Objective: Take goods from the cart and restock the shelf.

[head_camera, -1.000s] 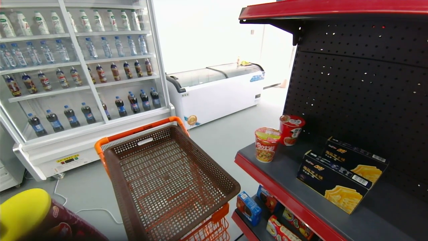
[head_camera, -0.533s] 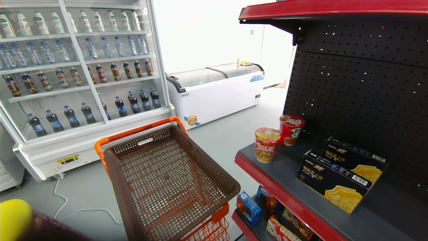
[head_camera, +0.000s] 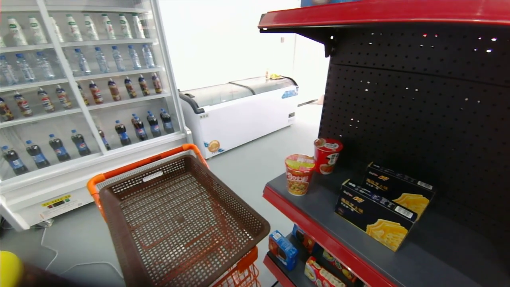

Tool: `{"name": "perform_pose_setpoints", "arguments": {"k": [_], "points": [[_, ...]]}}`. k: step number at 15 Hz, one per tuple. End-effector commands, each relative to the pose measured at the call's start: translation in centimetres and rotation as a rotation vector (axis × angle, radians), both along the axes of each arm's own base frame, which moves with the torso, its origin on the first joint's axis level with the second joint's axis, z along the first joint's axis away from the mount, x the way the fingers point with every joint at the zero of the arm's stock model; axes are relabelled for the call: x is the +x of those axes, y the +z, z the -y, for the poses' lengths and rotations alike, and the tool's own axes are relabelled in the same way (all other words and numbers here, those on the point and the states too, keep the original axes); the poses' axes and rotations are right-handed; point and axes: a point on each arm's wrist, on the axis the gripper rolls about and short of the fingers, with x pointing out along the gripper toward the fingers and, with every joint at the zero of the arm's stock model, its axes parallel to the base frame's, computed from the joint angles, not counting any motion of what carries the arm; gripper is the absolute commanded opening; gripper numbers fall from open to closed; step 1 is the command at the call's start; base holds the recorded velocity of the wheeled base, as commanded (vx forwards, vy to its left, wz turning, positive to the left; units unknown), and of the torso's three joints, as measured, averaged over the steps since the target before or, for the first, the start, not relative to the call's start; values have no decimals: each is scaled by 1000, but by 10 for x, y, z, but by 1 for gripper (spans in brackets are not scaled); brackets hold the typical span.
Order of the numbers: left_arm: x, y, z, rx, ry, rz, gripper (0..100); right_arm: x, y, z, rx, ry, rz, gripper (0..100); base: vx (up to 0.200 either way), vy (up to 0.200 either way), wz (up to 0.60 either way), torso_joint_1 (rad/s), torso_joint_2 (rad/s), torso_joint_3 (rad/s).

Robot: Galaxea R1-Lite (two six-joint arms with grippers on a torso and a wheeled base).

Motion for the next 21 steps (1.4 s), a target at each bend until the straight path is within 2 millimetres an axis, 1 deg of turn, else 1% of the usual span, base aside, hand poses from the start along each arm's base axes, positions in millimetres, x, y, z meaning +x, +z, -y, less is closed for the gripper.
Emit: {"name": "perform_pose_setpoints", "arguments": {"k": [1, 6, 10, 21], "points": [[0, 2, 0, -1, 3, 6, 0, 0, 0, 0, 0, 0, -1, 100, 0, 0, 0, 0, 0, 0], [0, 3, 0, -13, 12, 4, 0, 0, 0, 0, 3, 0, -1, 100, 0, 0, 0, -12, 22, 16], [1, 3, 0, -13, 12, 1, 0, 0, 0, 0, 4, 0, -1, 100, 0, 0, 0, -91, 224, 122], [1, 3, 0, -12, 13, 1, 0, 0, 0, 0, 4, 2, -1, 100, 0, 0, -600, -2, 9, 8]]}}
